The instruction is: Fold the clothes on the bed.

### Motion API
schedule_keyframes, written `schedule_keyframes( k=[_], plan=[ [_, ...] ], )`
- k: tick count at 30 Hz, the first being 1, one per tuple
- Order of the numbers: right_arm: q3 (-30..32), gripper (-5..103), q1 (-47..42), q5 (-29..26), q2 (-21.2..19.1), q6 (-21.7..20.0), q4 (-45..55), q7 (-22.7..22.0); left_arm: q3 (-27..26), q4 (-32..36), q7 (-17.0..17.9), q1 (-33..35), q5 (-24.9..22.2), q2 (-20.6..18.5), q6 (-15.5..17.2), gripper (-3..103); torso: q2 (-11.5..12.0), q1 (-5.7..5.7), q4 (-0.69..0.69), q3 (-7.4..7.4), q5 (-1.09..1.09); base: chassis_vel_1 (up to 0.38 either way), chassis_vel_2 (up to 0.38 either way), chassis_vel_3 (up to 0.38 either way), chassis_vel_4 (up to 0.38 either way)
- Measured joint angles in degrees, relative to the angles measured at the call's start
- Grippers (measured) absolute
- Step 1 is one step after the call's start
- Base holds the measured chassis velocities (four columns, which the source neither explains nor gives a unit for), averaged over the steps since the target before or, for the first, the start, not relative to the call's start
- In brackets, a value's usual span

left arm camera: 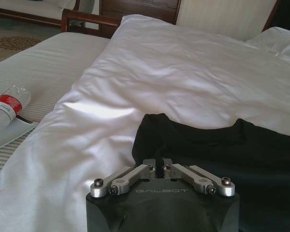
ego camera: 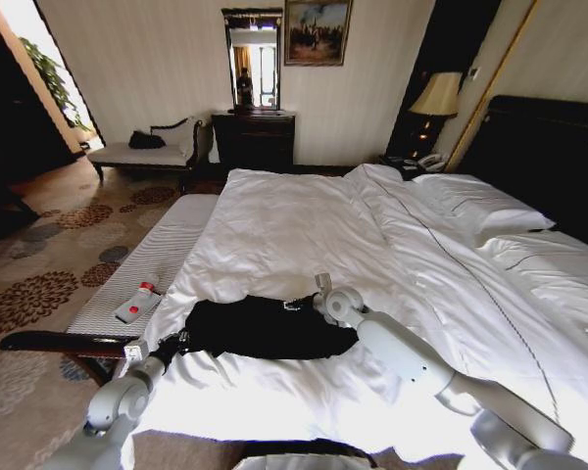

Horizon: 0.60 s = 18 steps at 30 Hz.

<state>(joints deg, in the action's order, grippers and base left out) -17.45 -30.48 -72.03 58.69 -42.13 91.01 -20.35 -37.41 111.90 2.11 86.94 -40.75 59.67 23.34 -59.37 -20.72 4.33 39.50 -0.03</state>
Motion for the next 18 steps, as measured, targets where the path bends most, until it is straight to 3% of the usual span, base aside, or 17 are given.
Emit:
schedule_keyframes(
  k=[3,6,8,12,18],
  plan=[
    [0.0,59,-0.3,0.1,0.0,0.0,0.2,0.1,-0.1,0.0,0.0,0.0,0.0,-0.1,0.0,2,0.0,0.00,0.00,0.00,0.00,0.000,0.000,0.000,0.000],
    [0.2,42,-0.6,0.1,-0.4,0.0,0.6,0.5,-0.4,0.0,0.0,0.1,0.0,-0.2,-0.1,2,0.0,0.00,0.00,0.00,0.00,0.000,0.000,0.000,0.000],
    [0.2,42,-0.7,0.2,-0.5,0.0,0.7,0.6,-0.5,0.0,0.0,0.1,0.0,-0.2,-0.1,2,0.0,0.00,0.00,0.00,0.00,0.000,0.000,0.000,0.000],
    [0.6,21,-0.9,0.2,-0.9,0.0,1.6,1.0,-1.0,0.1,0.1,0.0,-0.2,-0.2,-0.1,2,0.0,0.00,0.00,0.00,0.00,0.000,0.000,0.000,0.000],
    [1.1,5,-1.4,0.2,-1.0,0.0,2.2,1.1,-1.7,0.4,0.2,-0.1,-0.5,-0.3,-0.1,2,0.0,0.00,0.00,0.00,0.00,0.000,0.000,0.000,0.000]
  ],
)
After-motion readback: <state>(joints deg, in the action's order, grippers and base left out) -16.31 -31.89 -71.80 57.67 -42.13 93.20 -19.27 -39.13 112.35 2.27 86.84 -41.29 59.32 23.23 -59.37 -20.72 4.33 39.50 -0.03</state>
